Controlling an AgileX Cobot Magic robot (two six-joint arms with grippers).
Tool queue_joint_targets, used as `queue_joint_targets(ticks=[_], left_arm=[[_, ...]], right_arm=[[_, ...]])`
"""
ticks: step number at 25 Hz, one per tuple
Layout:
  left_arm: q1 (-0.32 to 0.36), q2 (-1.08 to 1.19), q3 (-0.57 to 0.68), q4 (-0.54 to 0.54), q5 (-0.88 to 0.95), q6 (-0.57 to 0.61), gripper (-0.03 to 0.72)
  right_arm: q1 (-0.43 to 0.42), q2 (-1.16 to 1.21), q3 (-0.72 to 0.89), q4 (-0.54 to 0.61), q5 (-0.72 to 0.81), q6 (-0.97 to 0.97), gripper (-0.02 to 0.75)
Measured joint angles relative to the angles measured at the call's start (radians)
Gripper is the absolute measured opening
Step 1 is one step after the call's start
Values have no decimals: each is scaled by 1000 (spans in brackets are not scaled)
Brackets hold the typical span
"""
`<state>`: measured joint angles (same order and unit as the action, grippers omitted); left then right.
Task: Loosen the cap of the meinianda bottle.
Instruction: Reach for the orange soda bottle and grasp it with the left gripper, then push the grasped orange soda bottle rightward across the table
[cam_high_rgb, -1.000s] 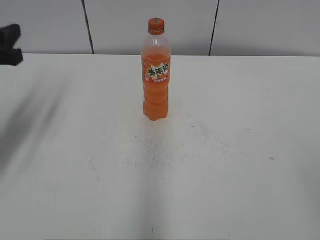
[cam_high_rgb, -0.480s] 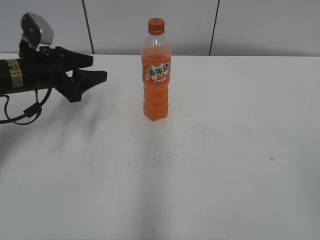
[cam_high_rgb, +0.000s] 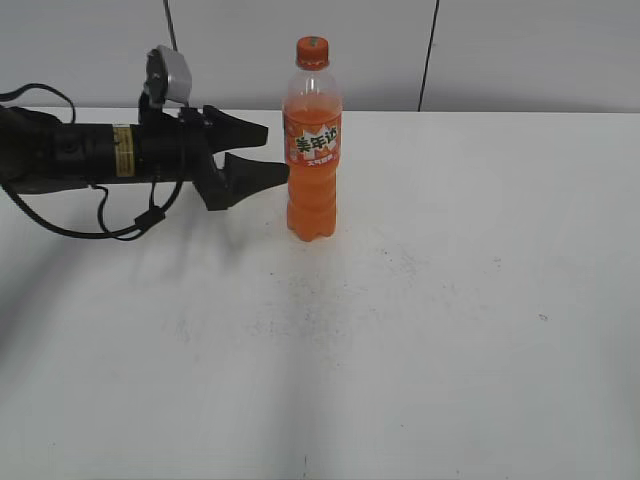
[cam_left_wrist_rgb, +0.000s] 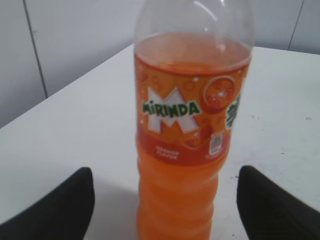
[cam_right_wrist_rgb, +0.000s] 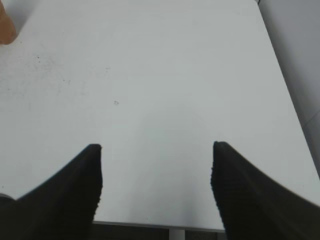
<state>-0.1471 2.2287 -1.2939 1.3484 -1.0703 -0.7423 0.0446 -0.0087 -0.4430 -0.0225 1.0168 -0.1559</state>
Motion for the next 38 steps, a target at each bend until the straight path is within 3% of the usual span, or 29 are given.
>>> queue_joint_targets(ticks=[7, 14, 19, 24, 29, 38], left_arm=[[-75, 66, -84, -13, 31, -3, 542], [-109, 89, -116, -90, 84, -3, 539], [-112, 89, -117, -73, 73, -3, 438], [-127, 90, -117, -52, 56, -2, 429], [-217, 91, -117, -64, 63, -2, 429], [-421, 102, -116, -199, 126, 19, 429]], right_arm=[[0, 0, 0, 0, 0, 0, 514], [0, 0, 0, 0, 0, 0, 514], [0, 0, 0, 0, 0, 0, 514], [0, 0, -2, -1, 1, 0, 514], [0, 41, -96, -1, 47, 13, 514], [0, 407, -362, -1, 161, 61, 514]])
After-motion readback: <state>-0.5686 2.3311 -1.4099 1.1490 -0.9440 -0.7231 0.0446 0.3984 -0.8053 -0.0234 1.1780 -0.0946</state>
